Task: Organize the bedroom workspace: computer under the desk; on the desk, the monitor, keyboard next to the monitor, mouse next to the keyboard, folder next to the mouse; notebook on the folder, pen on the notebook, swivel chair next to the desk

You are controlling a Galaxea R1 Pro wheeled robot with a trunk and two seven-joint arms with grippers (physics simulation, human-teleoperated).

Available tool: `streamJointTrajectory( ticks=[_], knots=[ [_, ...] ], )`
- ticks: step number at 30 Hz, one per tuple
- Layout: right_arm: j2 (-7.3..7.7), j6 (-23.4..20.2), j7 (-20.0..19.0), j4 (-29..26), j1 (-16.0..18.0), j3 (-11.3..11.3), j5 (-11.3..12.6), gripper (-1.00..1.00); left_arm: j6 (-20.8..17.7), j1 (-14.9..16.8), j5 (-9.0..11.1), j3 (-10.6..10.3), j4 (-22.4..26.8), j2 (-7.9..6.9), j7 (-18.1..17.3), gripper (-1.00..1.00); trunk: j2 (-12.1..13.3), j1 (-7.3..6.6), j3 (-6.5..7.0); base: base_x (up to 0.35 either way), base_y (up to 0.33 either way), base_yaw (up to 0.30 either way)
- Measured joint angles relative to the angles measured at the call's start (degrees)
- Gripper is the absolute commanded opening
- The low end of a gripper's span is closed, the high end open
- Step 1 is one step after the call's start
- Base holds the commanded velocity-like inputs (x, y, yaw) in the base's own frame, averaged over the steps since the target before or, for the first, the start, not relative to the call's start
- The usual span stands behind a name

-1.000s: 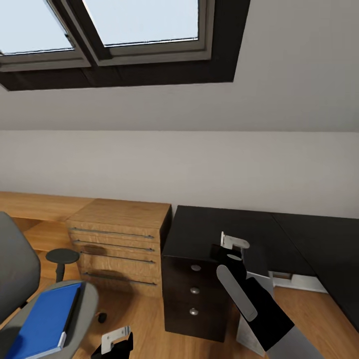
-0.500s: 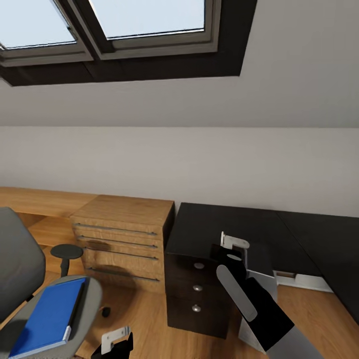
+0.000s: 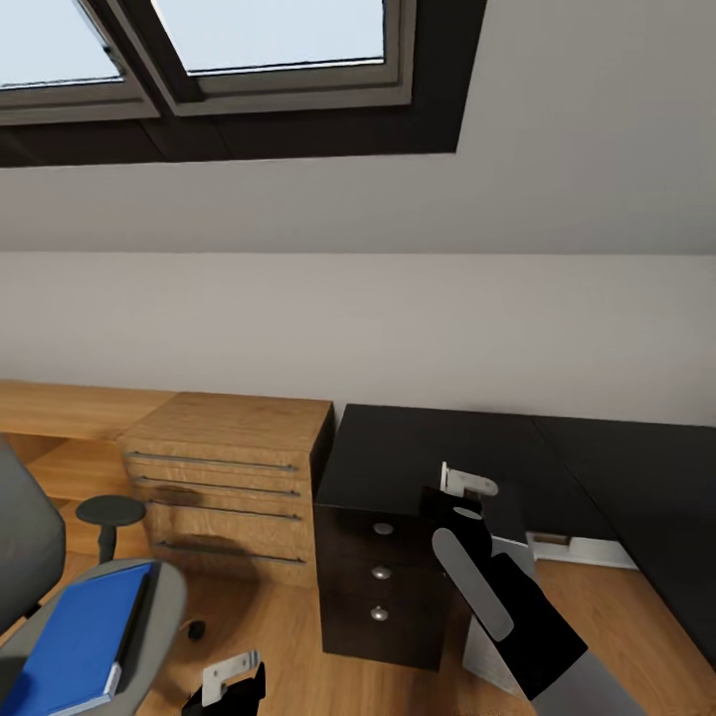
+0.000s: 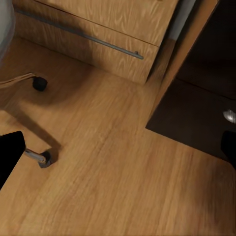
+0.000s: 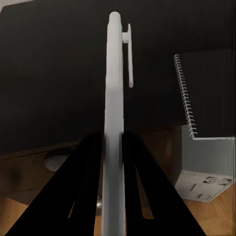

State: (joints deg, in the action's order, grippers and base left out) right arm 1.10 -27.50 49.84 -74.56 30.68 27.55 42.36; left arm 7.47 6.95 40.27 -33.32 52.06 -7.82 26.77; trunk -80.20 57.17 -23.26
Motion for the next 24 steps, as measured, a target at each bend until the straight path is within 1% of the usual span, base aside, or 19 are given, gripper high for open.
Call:
streamJointTrajectory(
  ticks=[7,17,20,24],
  knots=[
    [0.07,0.0,-0.1,0.1,0.0,-0.1,0.0,-1.00,0.0,0.0,0.0,0.0,0.0,0.00,0.0,1.00,0.0,0.00,0.22,0.000,0.000,-0.247],
    [0.06,0.4,-0.2,1.5,0.0,-0.1,0.0,-1.00,0.0,0.0,0.0,0.0,0.0,0.00,0.0,1.00,0.0,0.00,0.50,0.000,0.000,-0.243],
    [0.01,0.4,-0.4,1.6,0.0,0.2,-0.2,-1.00,0.0,0.0,0.0,0.0,0.0,0.00,0.0,1.00,0.0,0.00,0.52,0.021,0.011,-0.084],
    [0.09,0.4,-0.7,1.6,0.0,0.5,-0.4,-1.00,0.1,0.0,0.0,0.0,0.0,0.00,0.0,1.00,0.0,-0.03,0.53,0.201,0.148,-0.015]
  ],
)
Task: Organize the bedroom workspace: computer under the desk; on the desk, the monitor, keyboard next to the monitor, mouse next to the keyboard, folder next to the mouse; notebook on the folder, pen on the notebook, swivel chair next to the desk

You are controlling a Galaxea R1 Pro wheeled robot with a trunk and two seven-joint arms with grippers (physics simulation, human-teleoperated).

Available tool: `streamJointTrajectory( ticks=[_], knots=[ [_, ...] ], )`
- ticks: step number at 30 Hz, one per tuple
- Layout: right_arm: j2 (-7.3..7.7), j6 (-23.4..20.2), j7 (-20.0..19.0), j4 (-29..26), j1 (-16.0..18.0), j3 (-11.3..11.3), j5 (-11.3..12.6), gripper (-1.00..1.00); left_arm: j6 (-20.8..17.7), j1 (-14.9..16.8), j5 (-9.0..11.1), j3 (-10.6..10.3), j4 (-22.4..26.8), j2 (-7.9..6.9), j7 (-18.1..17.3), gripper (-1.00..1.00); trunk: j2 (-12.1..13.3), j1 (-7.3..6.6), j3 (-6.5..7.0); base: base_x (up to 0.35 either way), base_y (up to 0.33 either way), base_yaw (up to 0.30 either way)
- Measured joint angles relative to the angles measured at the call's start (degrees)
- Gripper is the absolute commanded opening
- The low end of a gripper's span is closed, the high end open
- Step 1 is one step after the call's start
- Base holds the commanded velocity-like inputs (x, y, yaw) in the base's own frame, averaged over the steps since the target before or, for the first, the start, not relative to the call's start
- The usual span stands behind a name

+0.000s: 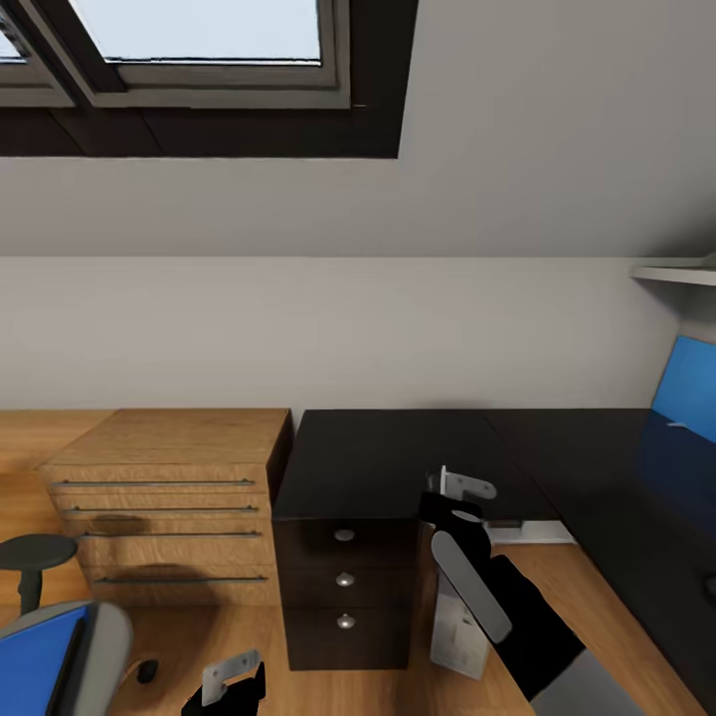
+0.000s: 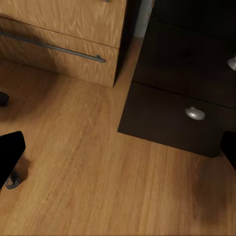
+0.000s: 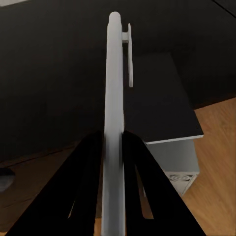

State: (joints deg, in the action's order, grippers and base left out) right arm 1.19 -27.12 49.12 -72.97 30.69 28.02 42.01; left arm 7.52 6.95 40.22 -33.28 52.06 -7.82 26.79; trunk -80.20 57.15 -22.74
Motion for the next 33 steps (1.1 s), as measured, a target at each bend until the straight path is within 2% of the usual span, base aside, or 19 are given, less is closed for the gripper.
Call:
streamJointTrajectory(
  ticks=[4,7,10,13,14,15,16,18,21,26,28,33],
  knots=[
    [0.05,0.0,-0.7,0.0,0.0,0.2,-0.6,-1.00,0.0,0.0,0.0,0.0,0.0,0.00,0.0,1.00,0.0,0.00,0.00,0.253,0.185,-0.003],
    [0.07,-0.2,-5.5,0.7,0.0,0.2,-1.0,-1.00,0.0,0.0,0.0,0.0,0.0,0.00,0.0,1.00,0.0,0.00,0.00,0.262,0.186,0.000],
    [0.18,-0.4,-12.1,2.3,0.0,0.1,-1.2,-1.00,0.0,0.0,0.0,0.0,0.0,0.00,0.0,1.00,0.0,0.00,0.00,0.261,0.180,0.000],
    [0.96,-0.5,-19.0,3.6,0.0,0.1,-1.6,-1.00,0.0,0.0,0.0,0.0,0.0,0.00,0.1,1.00,0.0,0.00,0.00,0.201,0.102,0.000],
    [1.66,-0.6,-23.4,4.3,0.0,0.0,-2.5,-1.00,0.0,0.0,0.0,-0.1,0.0,0.00,0.1,1.00,0.0,0.01,0.00,0.140,0.042,0.000],
    [1.87,-0.6,-25.0,4.6,0.0,0.0,-2.9,-1.00,0.0,0.0,0.0,-0.1,0.0,0.00,0.1,1.00,0.0,0.01,0.00,0.128,0.021,0.000],
    [2.31,-0.6,-28.5,5.2,0.0,-0.1,-4.0,-1.00,0.0,0.0,0.0,-0.1,0.0,0.00,0.1,1.00,0.0,0.01,0.00,0.166,0.014,0.000],
    [2.60,-0.6,-31.2,6.2,0.0,-0.3,-5.1,-1.00,0.0,0.0,0.0,-0.1,0.0,0.00,0.1,1.00,0.0,0.00,0.00,0.240,0.007,0.000],
    [2.74,-0.6,-32.6,7.7,0.1,-0.5,-5.7,-1.00,0.0,0.0,0.0,-0.1,0.0,0.00,0.1,1.00,0.0,0.00,0.00,0.267,0.003,0.000],
    [2.71,-0.5,-32.7,10.5,0.2,-0.6,-5.9,-1.00,0.0,0.0,0.0,-0.1,0.0,0.00,0.1,1.00,0.0,0.02,0.00,0.117,0.001,0.000],
    [2.52,-0.6,-32.7,14.6,0.4,-0.6,-5.9,-1.00,0.0,0.0,0.0,-0.1,0.0,0.00,0.1,1.00,0.0,0.01,0.00,0.155,0.028,0.000],
    [2.22,-0.4,-32.7,19.6,1.0,-0.6,-5.9,-1.00,0.0,0.0,0.0,0.0,0.0,0.00,0.1,1.00,0.0,0.00,0.00,0.240,0.081,0.000]
  ],
)
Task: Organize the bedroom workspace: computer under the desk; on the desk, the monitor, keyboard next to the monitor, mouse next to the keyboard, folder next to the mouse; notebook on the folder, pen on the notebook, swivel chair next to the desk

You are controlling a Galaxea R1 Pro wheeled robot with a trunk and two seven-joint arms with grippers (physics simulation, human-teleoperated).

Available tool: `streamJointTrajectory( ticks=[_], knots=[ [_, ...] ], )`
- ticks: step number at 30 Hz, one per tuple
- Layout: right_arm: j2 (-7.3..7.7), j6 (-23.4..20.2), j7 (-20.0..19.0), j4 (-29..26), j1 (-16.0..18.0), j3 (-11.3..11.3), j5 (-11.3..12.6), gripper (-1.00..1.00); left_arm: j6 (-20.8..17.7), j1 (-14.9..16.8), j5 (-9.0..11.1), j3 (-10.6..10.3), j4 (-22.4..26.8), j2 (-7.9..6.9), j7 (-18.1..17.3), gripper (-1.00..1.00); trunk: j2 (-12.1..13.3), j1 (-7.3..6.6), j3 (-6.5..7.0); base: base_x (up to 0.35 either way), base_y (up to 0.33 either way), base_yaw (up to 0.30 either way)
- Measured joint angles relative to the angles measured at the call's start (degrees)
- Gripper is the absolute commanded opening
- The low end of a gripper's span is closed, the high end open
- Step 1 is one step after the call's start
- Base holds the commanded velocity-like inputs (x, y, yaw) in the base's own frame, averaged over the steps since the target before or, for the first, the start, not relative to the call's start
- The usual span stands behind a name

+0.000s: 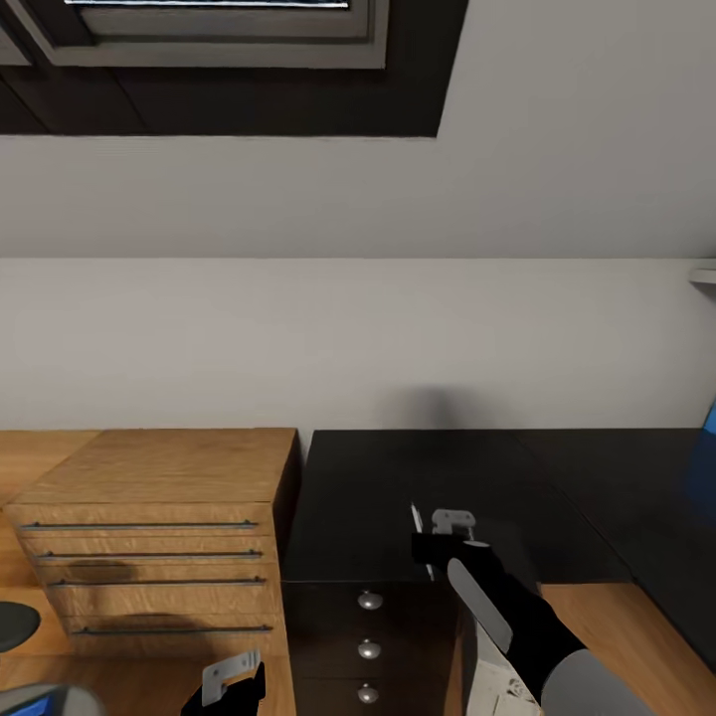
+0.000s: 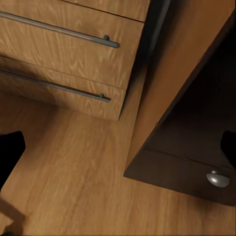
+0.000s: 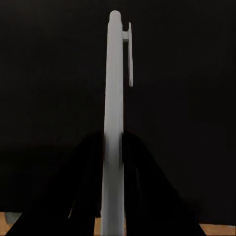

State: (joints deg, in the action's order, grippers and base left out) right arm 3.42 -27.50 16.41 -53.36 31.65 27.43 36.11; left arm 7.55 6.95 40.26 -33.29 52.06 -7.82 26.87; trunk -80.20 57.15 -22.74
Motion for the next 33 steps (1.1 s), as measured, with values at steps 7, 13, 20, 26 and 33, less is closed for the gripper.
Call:
streamJointTrajectory(
  ticks=[7,13,20,26,33],
  knots=[
    [-0.75,0.1,0.0,1.1,0.2,0.0,-0.2,-1.00,0.0,0.0,0.0,0.0,0.0,0.00,0.0,1.00,0.0,0.02,0.00,0.087,0.036,0.000],
    [-1.05,0.3,0.0,5.0,1.4,0.0,-0.3,-1.00,0.0,0.0,0.0,0.0,0.0,0.00,0.0,1.00,0.0,0.00,0.00,0.164,0.048,0.000],
    [-3.31,4.8,0.0,14.1,4.3,0.1,-4.0,-1.00,0.0,0.0,0.0,0.0,0.0,0.00,-0.1,1.00,0.0,0.02,0.00,0.077,0.006,0.000],
    [-4.96,12.5,-0.1,24.1,7.5,0.0,-6.0,-1.00,0.0,0.0,-0.1,0.0,0.0,0.00,-0.1,1.00,0.0,0.02,0.00,0.191,0.000,0.000],
    [-6.11,17.2,-0.3,29.1,9.0,0.0,-7.1,-1.00,0.1,0.0,-0.1,0.1,0.3,-0.01,0.1,1.00,0.0,0.03,0.00,0.022,0.000,0.000]
  ],
)
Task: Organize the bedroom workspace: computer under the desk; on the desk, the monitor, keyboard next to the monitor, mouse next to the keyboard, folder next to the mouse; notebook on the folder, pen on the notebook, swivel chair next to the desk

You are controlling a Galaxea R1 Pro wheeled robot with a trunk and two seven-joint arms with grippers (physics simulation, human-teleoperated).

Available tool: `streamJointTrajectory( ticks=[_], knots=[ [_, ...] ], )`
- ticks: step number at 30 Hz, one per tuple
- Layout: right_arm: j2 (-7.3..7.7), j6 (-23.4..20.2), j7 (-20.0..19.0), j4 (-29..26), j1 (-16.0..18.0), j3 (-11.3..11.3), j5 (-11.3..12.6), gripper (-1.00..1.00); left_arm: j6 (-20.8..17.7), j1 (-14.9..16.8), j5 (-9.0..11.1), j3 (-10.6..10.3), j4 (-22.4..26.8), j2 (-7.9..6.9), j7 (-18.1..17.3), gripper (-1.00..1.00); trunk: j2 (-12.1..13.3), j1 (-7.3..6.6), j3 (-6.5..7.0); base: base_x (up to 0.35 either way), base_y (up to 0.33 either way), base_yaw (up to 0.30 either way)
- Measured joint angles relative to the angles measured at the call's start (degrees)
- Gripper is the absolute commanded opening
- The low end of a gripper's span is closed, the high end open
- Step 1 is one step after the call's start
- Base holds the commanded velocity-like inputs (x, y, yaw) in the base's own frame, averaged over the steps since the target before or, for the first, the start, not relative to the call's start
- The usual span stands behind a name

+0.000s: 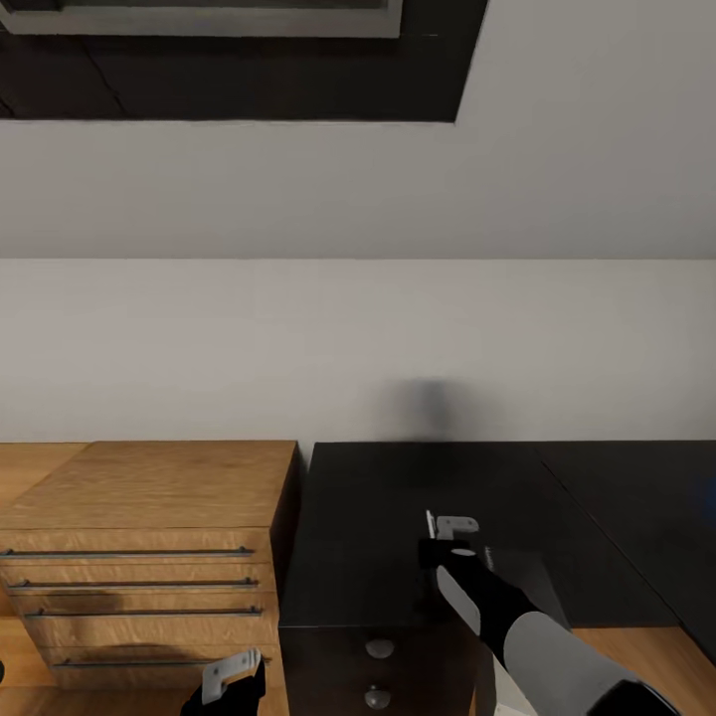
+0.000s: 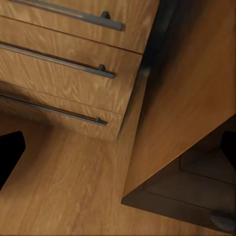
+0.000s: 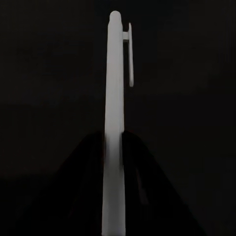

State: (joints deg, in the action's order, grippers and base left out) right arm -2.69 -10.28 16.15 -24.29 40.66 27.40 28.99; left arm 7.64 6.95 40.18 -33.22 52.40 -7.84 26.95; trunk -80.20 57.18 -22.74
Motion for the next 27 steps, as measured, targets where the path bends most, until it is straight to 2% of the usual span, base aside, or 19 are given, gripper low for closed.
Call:
streamJointTrajectory(
  ticks=[5,6,10,20,23,27],
  knots=[
    [-0.40,-0.1,0.0,0.3,0.1,0.0,0.0,-1.00,0.0,0.0,0.0,0.0,0.3,0.00,0.0,1.00,0.0,0.00,0.00,0.001,0.000,0.000],
    [-0.52,-0.1,0.0,0.3,0.1,0.0,0.0,1.00,0.0,0.0,0.0,0.0,0.3,0.01,0.0,1.00,0.0,0.00,0.00,0.000,0.000,0.000],
    [-0.94,-0.1,-0.2,0.3,0.2,0.0,0.1,1.00,0.0,0.0,0.0,0.0,0.3,0.01,0.0,1.00,0.0,0.00,0.00,0.000,0.000,0.000],
    [-0.90,0.1,-0.2,-0.4,0.2,-0.1,0.1,1.00,0.0,0.0,0.0,0.0,0.3,0.01,0.0,1.00,0.0,0.00,0.00,0.000,0.000,0.000],
    [-0.69,-0.1,-0.1,-3.6,0.2,0.0,0.1,1.00,0.0,0.0,0.0,0.0,0.3,0.01,0.0,1.00,0.0,0.00,0.00,0.000,0.000,0.000],
    [0.36,-2.9,0.2,-14.0,-0.1,0.2,0.1,1.00,0.0,0.0,0.0,0.0,0.3,-0.04,0.0,1.00,0.0,0.00,0.01,0.000,0.000,0.000]
  ],
)
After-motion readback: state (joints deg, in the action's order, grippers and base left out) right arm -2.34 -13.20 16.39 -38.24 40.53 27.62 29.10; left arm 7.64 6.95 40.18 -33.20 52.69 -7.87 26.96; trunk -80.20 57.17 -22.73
